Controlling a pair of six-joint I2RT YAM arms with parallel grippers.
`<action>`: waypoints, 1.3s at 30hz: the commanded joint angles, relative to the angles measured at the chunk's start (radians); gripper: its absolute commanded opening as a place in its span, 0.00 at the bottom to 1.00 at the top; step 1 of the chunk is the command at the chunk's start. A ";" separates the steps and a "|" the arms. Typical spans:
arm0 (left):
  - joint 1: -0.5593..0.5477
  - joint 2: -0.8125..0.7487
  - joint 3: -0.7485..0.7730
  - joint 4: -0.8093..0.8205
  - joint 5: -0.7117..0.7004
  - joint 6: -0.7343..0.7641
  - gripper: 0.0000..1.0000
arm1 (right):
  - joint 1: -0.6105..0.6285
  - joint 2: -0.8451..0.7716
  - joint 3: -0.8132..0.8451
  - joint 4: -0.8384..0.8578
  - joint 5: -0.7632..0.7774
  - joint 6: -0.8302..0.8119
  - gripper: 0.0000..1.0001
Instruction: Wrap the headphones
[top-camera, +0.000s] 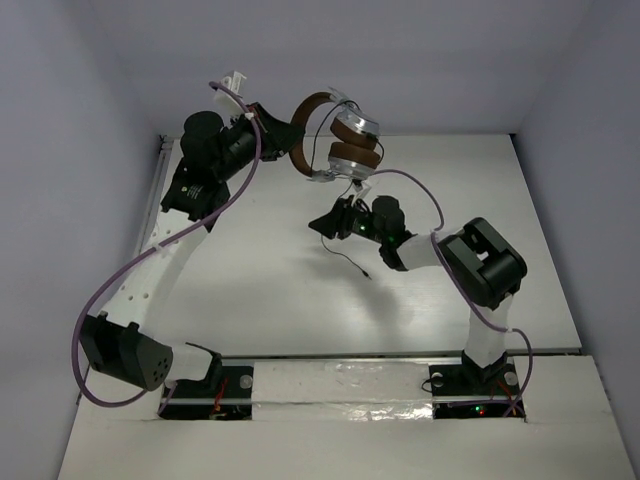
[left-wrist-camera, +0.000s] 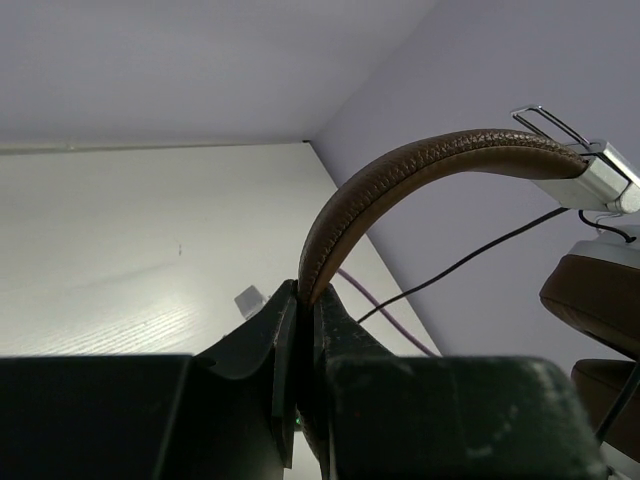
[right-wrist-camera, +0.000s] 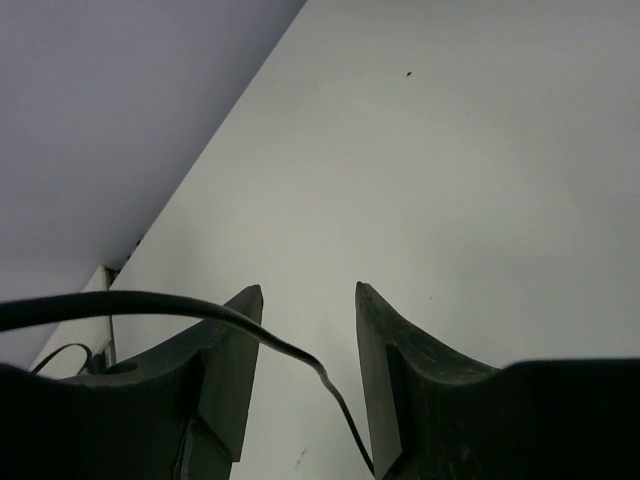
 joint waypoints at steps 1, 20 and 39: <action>0.015 -0.023 0.088 0.048 -0.038 -0.021 0.00 | 0.033 0.016 -0.024 0.103 0.023 -0.005 0.48; 0.061 0.011 0.184 -0.007 -0.158 0.017 0.00 | 0.070 -0.002 -0.249 0.178 0.122 0.071 0.31; 0.072 0.135 -0.042 0.097 -0.552 0.012 0.00 | 0.470 -0.403 -0.187 -0.596 0.514 -0.014 0.00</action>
